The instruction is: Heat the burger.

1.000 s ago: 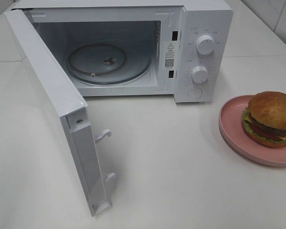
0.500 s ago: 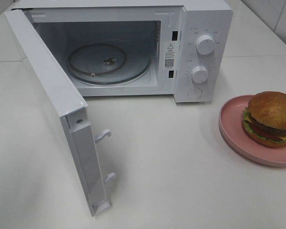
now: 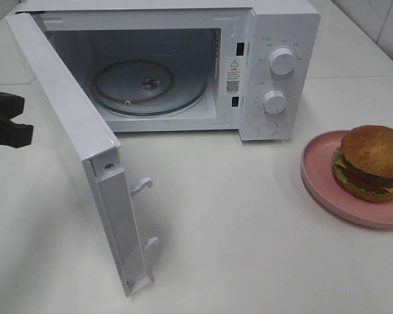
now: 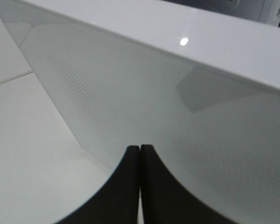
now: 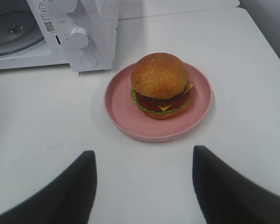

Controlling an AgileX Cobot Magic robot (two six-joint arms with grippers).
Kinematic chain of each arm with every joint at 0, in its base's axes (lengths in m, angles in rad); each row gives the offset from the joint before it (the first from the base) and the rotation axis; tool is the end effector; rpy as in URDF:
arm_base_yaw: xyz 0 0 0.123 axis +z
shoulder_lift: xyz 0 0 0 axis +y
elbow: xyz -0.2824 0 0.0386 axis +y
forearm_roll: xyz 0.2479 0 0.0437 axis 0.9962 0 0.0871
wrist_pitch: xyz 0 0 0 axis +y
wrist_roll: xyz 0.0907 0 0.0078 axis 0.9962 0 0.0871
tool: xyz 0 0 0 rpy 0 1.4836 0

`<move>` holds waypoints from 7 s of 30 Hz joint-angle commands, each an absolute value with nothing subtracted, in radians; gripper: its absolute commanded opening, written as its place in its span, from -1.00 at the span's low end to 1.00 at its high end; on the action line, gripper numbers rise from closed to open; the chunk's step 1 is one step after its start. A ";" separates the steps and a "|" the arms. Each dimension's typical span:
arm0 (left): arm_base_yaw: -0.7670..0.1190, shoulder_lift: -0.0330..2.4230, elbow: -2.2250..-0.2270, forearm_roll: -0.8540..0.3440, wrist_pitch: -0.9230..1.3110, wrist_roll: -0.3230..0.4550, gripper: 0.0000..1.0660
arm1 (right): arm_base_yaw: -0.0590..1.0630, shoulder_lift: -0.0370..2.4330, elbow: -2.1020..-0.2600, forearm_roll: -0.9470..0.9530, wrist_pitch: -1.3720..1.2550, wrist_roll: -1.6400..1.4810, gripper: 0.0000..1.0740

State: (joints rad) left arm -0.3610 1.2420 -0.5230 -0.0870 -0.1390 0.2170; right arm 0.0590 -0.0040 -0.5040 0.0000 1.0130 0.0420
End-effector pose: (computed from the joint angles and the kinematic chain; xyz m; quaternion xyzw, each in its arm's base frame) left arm 0.2256 -0.0840 0.2291 0.2060 0.8333 -0.0538 0.5102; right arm -0.0041 -0.0002 0.2822 -0.0071 0.8383 0.0275 0.5444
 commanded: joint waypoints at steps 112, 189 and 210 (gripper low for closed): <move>-0.128 1.177 -1.074 -0.057 0.961 0.141 -0.99 | 0.059 -0.031 -0.504 -0.008 1.001 0.045 0.08; 0.014 -0.031 -0.506 -0.171 1.049 0.262 -0.99 | 0.058 -0.022 -0.504 -0.006 1.001 0.044 0.08; 0.012 -0.031 -0.506 -0.169 1.049 0.262 -0.99 | 0.058 -0.022 -0.504 -0.006 1.001 0.044 0.08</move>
State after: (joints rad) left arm 0.0130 -0.0040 -0.5050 -0.1680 1.0600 0.2630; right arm 0.0590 -0.0040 -0.5040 0.0000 1.0120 0.0450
